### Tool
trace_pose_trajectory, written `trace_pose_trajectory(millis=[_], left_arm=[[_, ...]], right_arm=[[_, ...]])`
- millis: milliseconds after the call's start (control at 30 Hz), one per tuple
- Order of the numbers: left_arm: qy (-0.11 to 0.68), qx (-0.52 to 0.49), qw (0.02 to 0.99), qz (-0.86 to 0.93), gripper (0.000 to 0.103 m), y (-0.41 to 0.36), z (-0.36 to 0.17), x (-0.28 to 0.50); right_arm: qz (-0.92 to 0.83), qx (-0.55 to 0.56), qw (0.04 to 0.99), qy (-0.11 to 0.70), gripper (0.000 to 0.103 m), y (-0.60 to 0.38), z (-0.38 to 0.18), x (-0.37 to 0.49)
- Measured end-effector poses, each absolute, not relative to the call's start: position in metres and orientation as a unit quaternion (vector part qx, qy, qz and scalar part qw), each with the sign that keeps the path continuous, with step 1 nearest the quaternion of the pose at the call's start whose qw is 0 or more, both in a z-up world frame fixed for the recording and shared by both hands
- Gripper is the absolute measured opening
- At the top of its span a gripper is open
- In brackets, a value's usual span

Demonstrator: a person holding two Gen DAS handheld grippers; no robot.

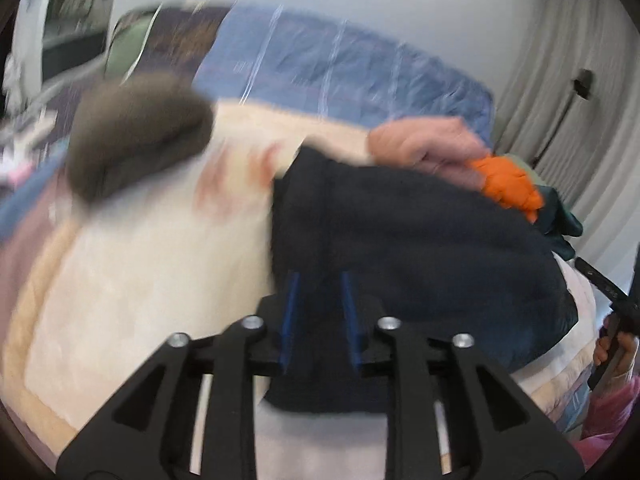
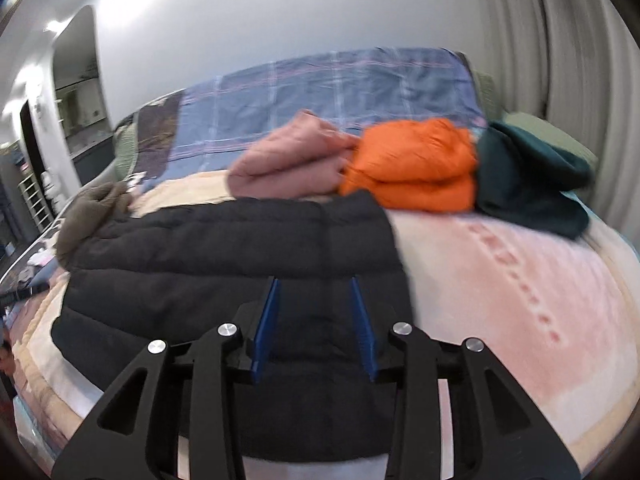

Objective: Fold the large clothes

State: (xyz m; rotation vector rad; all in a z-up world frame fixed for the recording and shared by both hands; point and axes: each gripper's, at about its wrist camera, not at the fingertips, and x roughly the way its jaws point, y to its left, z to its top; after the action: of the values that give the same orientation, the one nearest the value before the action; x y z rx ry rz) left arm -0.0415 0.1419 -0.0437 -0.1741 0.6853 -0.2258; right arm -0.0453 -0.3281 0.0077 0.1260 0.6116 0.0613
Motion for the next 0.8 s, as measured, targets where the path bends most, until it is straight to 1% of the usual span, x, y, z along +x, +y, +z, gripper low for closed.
trace_pose_trajectory(millis=[33, 67, 133, 200, 233, 267, 367, 533, 600, 667, 800], left_arm=[[0.322, -0.066, 0.937, -0.115, 0.043, 0.130, -0.037, -0.040], [0.314, -0.040, 0.940, -0.124, 0.051, 0.113, -0.033, -0.036], [0.320, -0.011, 0.936, -0.145, 0.052, 0.087, -0.037, -0.028], [0.350, 0.019, 0.923, -0.157, 0.053, 0.060, -0.058, -0.015], [0.372, 0.030, 0.915, -0.151, 0.054, 0.052, -0.071, -0.007], [0.394, 0.040, 0.908, -0.138, 0.057, 0.046, -0.090, 0.001], [0.399, 0.034, 0.906, -0.139, 0.059, 0.044, -0.110, 0.002], [0.410, 0.040, 0.903, -0.126, 0.060, 0.042, -0.115, 0.006], [0.408, 0.043, 0.904, -0.116, 0.065, 0.039, -0.116, 0.010], [0.398, 0.043, 0.910, -0.107, 0.073, 0.040, -0.118, 0.010], [0.392, 0.052, 0.913, -0.096, 0.075, 0.037, -0.117, 0.008]], right_arm=[[0.035, 0.061, 0.950, 0.303, 0.037, -0.324, 0.007, -0.039], [0.037, 0.062, 0.949, 0.307, 0.037, -0.319, 0.006, -0.034], [0.047, 0.071, 0.945, 0.317, 0.038, -0.313, -0.001, -0.023], [0.046, 0.076, 0.938, 0.335, 0.043, -0.309, -0.013, -0.015], [0.039, 0.078, 0.930, 0.356, 0.048, -0.309, -0.025, -0.009], [0.036, 0.079, 0.923, 0.375, 0.051, -0.308, -0.036, -0.004], [0.049, 0.092, 0.906, 0.410, 0.051, -0.312, -0.069, 0.002], [0.030, 0.060, 0.907, 0.416, 0.052, -0.300, -0.073, 0.003], [0.028, 0.058, 0.907, 0.415, 0.052, -0.299, -0.073, 0.002], [0.030, 0.063, 0.908, 0.413, 0.052, -0.303, -0.073, 0.000], [0.028, 0.064, 0.909, 0.411, 0.052, -0.304, -0.074, -0.004]])
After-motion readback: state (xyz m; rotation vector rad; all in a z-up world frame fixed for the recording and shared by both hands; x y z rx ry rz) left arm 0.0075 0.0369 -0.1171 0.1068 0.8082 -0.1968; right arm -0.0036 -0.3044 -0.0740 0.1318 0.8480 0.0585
